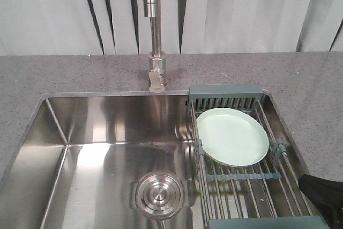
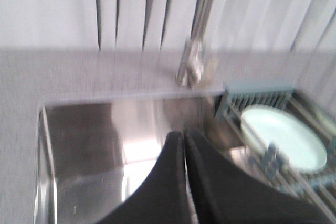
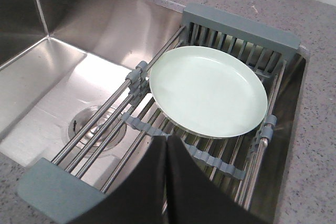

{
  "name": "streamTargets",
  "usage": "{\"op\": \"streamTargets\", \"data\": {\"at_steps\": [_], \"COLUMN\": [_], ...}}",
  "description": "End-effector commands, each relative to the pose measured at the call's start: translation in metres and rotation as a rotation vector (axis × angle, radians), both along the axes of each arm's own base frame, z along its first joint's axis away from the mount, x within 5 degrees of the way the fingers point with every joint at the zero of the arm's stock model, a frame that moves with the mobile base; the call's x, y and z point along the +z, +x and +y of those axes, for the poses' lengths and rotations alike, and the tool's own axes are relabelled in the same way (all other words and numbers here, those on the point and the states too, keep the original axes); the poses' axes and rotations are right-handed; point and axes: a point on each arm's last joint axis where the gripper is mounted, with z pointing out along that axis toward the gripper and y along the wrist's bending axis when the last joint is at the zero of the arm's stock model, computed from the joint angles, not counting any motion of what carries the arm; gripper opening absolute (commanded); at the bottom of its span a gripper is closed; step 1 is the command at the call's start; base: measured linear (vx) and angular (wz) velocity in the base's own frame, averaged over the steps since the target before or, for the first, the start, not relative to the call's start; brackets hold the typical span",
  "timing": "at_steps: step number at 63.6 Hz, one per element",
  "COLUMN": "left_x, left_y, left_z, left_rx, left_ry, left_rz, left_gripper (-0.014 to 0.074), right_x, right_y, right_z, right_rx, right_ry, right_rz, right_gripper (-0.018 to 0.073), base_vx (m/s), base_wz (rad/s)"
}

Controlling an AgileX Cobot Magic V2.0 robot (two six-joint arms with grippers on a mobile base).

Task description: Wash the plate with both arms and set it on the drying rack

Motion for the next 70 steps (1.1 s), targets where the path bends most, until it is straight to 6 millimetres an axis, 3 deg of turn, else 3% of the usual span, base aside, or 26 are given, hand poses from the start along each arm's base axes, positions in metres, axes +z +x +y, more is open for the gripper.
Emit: {"op": "streamTargets", "data": {"at_steps": [1,13,22,32,42,54,70], "left_x": [0.037,0.062,0.058,0.041,0.022,-0.011,-0.047], "left_y": [0.016,0.069,0.116,0.165,0.203,0.232,0.258], "left_z": [0.003,-0.002,-0.007,-0.019,-0.032,-0.056,-0.102], "left_rx": [0.038,-0.028,-0.083,-0.249,-0.402,-0.53,-0.642], "left_ry": [-0.068,-0.123,-0.172,-0.247,-0.384,-0.512,-0.526], "left_rz": [-0.079,0.049,0.174,0.289,0.336,0.438,0.57], "left_gripper": [-0.0006,-0.0006,-0.0006,-0.0006,-0.0006,-0.0006,-0.0006], "right_x": [0.015,0.016,0.016,0.016,0.015,0.015,0.015], "right_y": [0.004,0.005,0.005,0.005,0.005,0.005,0.005], "right_z": [-0.001,-0.001,-0.001,-0.001,-0.001,-0.001,-0.001], "right_rx": [-0.027,-0.029,-0.029,-0.029,-0.028,-0.028,-0.028], "right_ry": [0.025,0.026,0.026,0.026,0.026,0.026,0.026], "right_rz": [-0.095,-0.099,-0.099,-0.099,-0.096,-0.096,-0.096], "right_gripper": [-0.0004,-0.0004,-0.0004,-0.0004,-0.0004,-0.0004,-0.0004], "base_vx": [0.0,0.0,0.0,0.0,0.0,0.0,0.0], "base_wz": [0.0,0.0,0.0,0.0,0.0,0.0,0.0]}}
